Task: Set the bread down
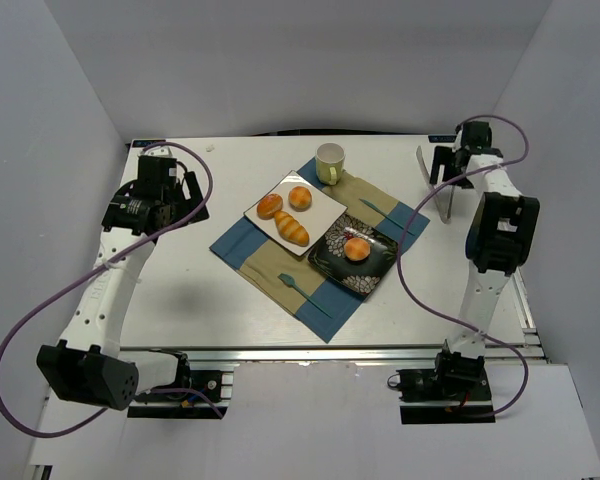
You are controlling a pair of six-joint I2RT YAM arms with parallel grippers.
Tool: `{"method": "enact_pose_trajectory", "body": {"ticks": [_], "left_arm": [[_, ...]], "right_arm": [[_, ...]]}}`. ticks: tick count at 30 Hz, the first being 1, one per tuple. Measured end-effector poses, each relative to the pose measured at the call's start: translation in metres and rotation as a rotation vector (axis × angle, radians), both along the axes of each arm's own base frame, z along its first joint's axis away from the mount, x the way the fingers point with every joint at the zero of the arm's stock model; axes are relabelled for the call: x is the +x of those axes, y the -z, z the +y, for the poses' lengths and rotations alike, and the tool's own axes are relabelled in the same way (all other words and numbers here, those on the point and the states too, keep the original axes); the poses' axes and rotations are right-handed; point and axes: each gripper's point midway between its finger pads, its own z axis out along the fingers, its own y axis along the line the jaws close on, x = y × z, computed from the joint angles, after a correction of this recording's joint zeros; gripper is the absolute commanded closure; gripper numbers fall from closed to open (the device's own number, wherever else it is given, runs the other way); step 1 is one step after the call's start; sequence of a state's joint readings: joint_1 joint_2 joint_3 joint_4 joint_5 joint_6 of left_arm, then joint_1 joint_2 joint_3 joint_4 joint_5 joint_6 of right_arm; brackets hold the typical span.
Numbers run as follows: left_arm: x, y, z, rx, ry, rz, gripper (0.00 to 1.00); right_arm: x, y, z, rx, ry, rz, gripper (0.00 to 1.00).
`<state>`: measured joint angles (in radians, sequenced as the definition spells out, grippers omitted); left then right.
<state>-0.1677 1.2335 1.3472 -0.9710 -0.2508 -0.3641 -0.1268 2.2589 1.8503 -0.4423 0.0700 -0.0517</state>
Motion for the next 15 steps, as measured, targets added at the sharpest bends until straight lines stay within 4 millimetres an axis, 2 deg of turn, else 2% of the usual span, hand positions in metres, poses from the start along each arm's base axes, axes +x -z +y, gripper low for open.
{"method": "enact_pose_trajectory", "body": {"ticks": [2, 5, 7, 9, 11, 12, 15], "left_arm": [[0.0, -0.001, 0.0, 0.0, 0.001, -0.003, 0.02], [0.001, -0.003, 0.0, -0.002, 0.001, -0.014, 0.02], [0.001, -0.005, 0.0, -0.005, 0.002, -0.024, 0.02], [0.002, -0.008, -0.001, -0.012, 0.002, -0.04, 0.02], [0.004, -0.013, -0.003, -0.021, 0.002, -0.062, 0.02], [0.006, -0.015, -0.003, -0.027, 0.002, -0.074, 0.02], [0.01, -0.022, -0.006, -0.047, 0.001, -0.109, 0.02]], "right_arm": [[-0.008, -0.033, 0.002, 0.024, 0.041, -0.031, 0.11], [-0.029, -0.112, 0.013, 0.083, 0.09, -0.149, 0.11], [-0.057, -0.167, 0.028, 0.146, 0.094, -0.245, 0.11], [-0.092, -0.209, 0.044, 0.203, 0.085, -0.331, 0.11], [-0.131, -0.226, 0.065, 0.258, 0.061, -0.36, 0.11], [-0.148, -0.225, 0.076, 0.282, 0.038, -0.361, 0.11], [-0.193, -0.191, 0.101, 0.344, 0.0, -0.258, 0.11]]}}
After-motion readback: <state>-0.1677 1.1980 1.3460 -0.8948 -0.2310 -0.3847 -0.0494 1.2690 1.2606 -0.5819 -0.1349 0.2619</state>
